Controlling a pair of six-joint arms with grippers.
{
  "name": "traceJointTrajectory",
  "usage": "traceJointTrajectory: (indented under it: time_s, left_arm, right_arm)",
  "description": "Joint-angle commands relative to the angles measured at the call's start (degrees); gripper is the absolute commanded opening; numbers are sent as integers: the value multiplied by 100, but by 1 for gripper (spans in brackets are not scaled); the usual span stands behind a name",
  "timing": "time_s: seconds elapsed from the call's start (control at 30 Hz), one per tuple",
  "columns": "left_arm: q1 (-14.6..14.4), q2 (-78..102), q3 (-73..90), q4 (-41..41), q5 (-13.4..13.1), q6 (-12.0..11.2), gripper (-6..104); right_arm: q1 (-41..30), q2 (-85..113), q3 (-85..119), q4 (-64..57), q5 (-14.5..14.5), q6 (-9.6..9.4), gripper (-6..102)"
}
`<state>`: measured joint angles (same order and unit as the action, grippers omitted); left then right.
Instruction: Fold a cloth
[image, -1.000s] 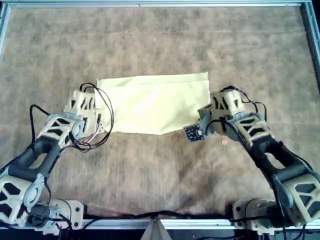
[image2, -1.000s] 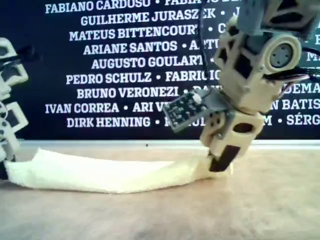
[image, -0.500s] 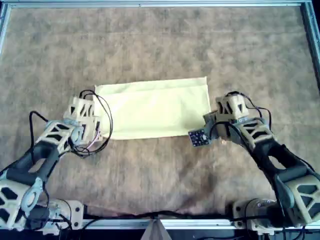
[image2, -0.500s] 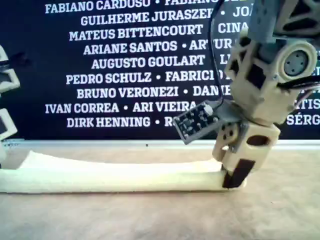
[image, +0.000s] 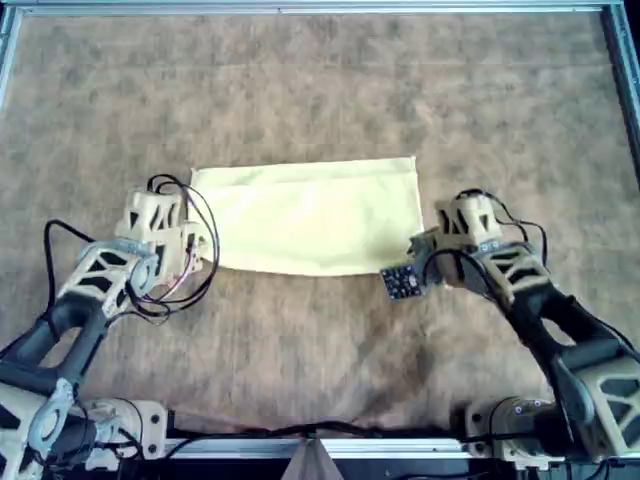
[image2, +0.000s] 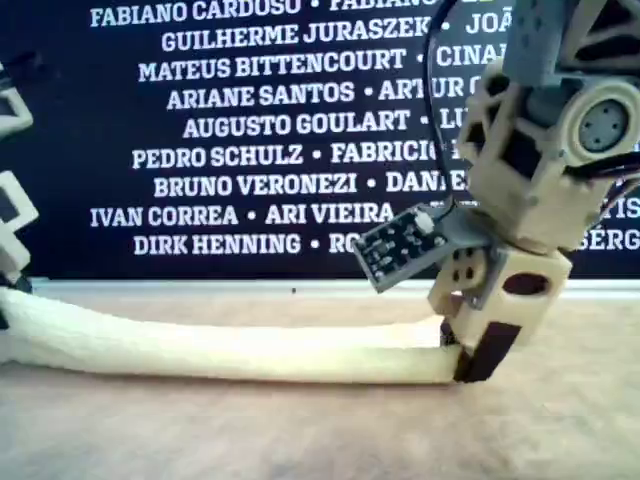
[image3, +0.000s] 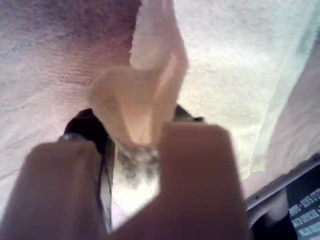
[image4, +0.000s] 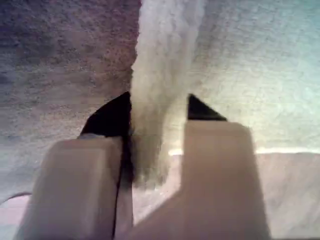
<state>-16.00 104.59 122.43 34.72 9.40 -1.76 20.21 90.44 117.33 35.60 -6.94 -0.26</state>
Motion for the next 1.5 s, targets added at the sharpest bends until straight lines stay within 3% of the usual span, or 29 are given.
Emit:
traceJointTrajectory:
  time_s: [0.0,0.33,0.7,0.8,0.97,1.1,1.23,1.47]
  left_arm:
    - [-114,334,79,0,-18,26,49]
    - [-44,598,308,0,-35,-53,65]
    - [-35,967,800,-9,-35,18,67]
    - [-35,1063,826,-9,-44,18,76]
    - [18,1556,1151,0,-53,9,102]
    - [26,2162,1477,0,-53,26,100]
    - [272,3059,1978,0,-53,-44,100]
    - [958,5036,3094,-9,-53,9,100]
  right_arm:
    - [-26,905,70,105,35,-26,58]
    - [-26,2109,800,105,35,-26,62]
    - [-26,3340,1362,105,26,-26,62]
    - [-26,3718,1591,105,26,-26,62]
    - [-35,4368,2021,105,35,-35,62]
    - [-44,4939,2250,105,35,-35,63]
    - [-44,5687,2549,105,44,-35,63]
    - [-79,7207,3331,88,44,-35,63]
